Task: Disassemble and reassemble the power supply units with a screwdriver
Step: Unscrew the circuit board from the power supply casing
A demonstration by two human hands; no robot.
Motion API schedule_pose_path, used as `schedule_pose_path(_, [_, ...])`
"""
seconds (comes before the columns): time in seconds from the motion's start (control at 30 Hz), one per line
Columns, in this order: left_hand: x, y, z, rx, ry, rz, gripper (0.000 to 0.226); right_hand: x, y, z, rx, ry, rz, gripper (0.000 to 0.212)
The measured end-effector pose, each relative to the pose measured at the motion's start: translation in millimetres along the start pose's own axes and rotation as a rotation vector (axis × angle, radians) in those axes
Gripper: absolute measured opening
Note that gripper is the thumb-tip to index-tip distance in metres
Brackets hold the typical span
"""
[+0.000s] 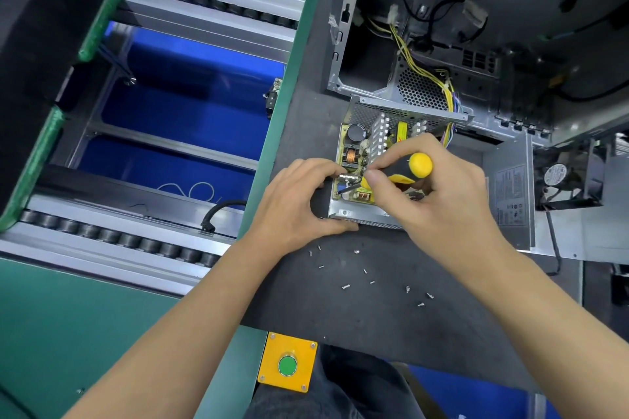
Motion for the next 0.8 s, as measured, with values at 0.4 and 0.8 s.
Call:
schedule_pose_path(0.4, [2, 0, 4, 0.0, -0.003, 0.002, 0.069, -7, 0, 4, 0.002, 0.02, -0.053, 0.016])
schedule_pose_path(0.8, [2, 1, 3, 0.008, -0.006, 0.008, 0.069, -12, -1, 3, 0.009, 0.046, -0.064, 0.016])
Point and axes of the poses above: each hand's wrist, its own y-axis away from the middle knuckle, its own x-axis out of the back of the hand, z = x × y, the point moved 9 cm from there along -y, towards the middle knuckle, and after that the axes turned 6 degrees about -x, right-handed, at the moved point
